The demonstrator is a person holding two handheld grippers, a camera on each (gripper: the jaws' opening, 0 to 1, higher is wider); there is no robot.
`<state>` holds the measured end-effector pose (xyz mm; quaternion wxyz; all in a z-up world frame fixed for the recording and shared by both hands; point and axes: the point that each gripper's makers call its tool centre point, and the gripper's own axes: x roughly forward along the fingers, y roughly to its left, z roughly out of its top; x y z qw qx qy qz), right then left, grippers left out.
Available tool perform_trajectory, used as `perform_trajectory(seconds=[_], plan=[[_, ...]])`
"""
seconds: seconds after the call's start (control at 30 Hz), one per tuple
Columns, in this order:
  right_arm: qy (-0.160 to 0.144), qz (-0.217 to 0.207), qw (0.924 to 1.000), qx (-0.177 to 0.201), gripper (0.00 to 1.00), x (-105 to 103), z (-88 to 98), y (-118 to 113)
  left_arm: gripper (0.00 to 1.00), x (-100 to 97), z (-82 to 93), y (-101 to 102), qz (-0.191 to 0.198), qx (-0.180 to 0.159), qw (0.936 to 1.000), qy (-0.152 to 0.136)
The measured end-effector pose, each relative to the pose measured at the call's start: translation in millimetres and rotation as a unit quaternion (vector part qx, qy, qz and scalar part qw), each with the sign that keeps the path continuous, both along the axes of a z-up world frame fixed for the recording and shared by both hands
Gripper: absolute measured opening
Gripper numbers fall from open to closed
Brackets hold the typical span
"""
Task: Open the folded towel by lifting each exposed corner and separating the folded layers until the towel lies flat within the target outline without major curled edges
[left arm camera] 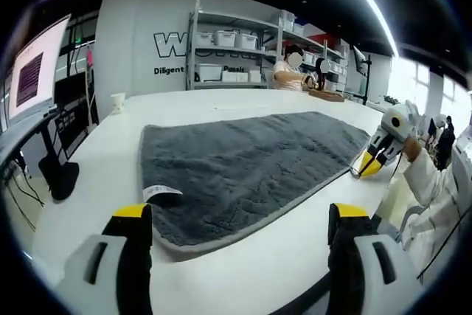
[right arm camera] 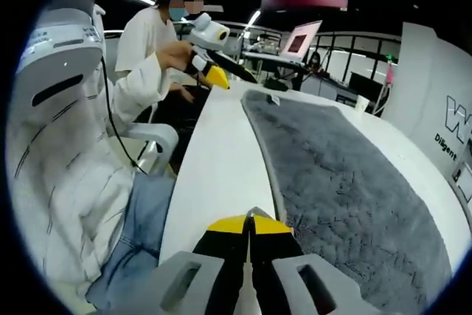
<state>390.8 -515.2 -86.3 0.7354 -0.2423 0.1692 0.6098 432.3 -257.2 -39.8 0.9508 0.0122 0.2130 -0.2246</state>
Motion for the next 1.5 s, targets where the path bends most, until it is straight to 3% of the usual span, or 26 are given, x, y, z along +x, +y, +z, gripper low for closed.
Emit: perform_trajectory(seconds=[0.47, 0.63, 0.77, 0.97, 1.17, 1.33, 1.5], plan=[[0.002, 0.0, 1.0, 0.0, 0.0, -8, -1.0, -2, 0.98, 6.7, -11.1, -12, -0.004, -0.011, 0.9999, 0.013], [0.006, -0.026, 0.9994, 0.024, 0.02, -2, 8.6, -9, 0.99, 7.0, -8.5, -15, -0.007, -0.014, 0.9998, 0.01], [0.007, -0.049, 0.9985, 0.023, 0.29, 0, 11.8, -17, 0.99, 7.2, -5.4, -16, -0.009, -0.013, 0.9999, 0.006], [-0.008, -0.082, 0.9957, 0.043, 0.52, 9, 21.7, -33, 0.99, 8.3, -3.1, -18, -0.01, -0.015, 0.9998, 0.003], [-0.016, -0.138, 0.9884, 0.061, 0.71, 22, 31.6, -63, 0.99, 9.3, -4.0, -23, -0.018, -0.015, 0.9997, 0.003], [-0.023, -0.196, 0.9787, 0.057, 0.89, 32, 34.5, -101, 0.99, 11.5, -4.8, -28, -0.026, -0.016, 0.9995, 0.003], [-0.029, -0.239, 0.969, 0.054, 0.98, 37, 37.1, -139, 0.99, 14.6, -3.8, -31, -0.026, -0.017, 0.9995, 0.001]])
